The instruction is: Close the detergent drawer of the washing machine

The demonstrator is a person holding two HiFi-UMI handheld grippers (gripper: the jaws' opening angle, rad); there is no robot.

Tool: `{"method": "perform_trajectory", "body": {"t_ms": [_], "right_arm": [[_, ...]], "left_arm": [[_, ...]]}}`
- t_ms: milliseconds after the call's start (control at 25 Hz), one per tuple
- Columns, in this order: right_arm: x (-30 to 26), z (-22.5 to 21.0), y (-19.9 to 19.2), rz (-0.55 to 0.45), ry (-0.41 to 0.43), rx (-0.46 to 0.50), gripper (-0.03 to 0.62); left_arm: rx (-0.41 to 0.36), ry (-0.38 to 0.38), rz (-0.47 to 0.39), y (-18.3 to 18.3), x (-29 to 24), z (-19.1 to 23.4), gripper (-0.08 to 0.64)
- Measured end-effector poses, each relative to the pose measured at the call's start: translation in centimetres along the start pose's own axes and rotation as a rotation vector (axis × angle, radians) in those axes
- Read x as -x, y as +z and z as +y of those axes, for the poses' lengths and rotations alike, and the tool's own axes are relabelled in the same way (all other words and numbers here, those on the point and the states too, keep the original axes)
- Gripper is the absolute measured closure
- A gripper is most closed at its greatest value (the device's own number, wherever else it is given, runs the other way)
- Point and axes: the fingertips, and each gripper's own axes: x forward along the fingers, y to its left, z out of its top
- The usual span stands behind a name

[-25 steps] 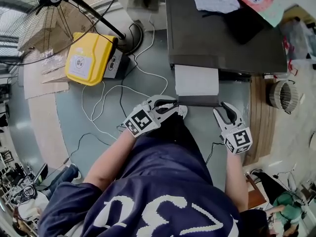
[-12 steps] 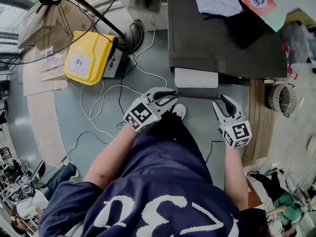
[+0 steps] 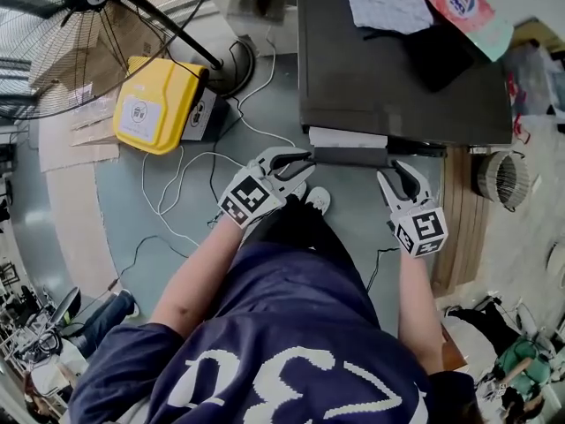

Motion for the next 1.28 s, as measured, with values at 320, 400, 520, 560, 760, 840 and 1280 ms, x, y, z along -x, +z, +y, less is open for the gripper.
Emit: {"method": "perform_trajectory", "body": {"t_ms": [320, 400, 520, 560, 760, 840, 1280], "right_arm": [[-1.0, -0.8, 0.8, -0.005, -0.015, 0.000, 0.426], [-1.2, -0.9, 1.0, -0.006, -0.017, -0.002, 0.425], [-1.3, -0.9, 1.0, -0.007, -0.019, -0.005, 0.425], [-1.3, -0.9, 1.0, -0.007, -0.021, -0.006, 0.423], [-1.3, -1.0, 1.0, -0.013, -0.023, -0.009, 0.423], [-1.4, -1.1, 1.3, -0.020, -0.028, -0.015, 0.423], [-2.9, -2.5, 2.2, -0.027, -0.066, -0.035, 0.422]], "left_arm": [[-0.016, 0.043, 0.008, 0.4, -0.4, 1.3, 0.463], [-0.014, 0.055, 0.007, 0.5, -0.5, 1.6, 0.462], [-0.024, 0.066, 0.010, 0.5, -0.5, 1.7, 0.462], [-0.027, 0.071, 0.012, 0.5, -0.5, 1.7, 0.461], [-0.019, 0.088, 0.012, 0.6, -0.6, 1.7, 0.459], [-0.009, 0.108, 0.011, 0.7, -0.6, 2.0, 0.459], [0.012, 0.195, 0.013, 1.4, -1.4, 4.0, 0.451]]}}
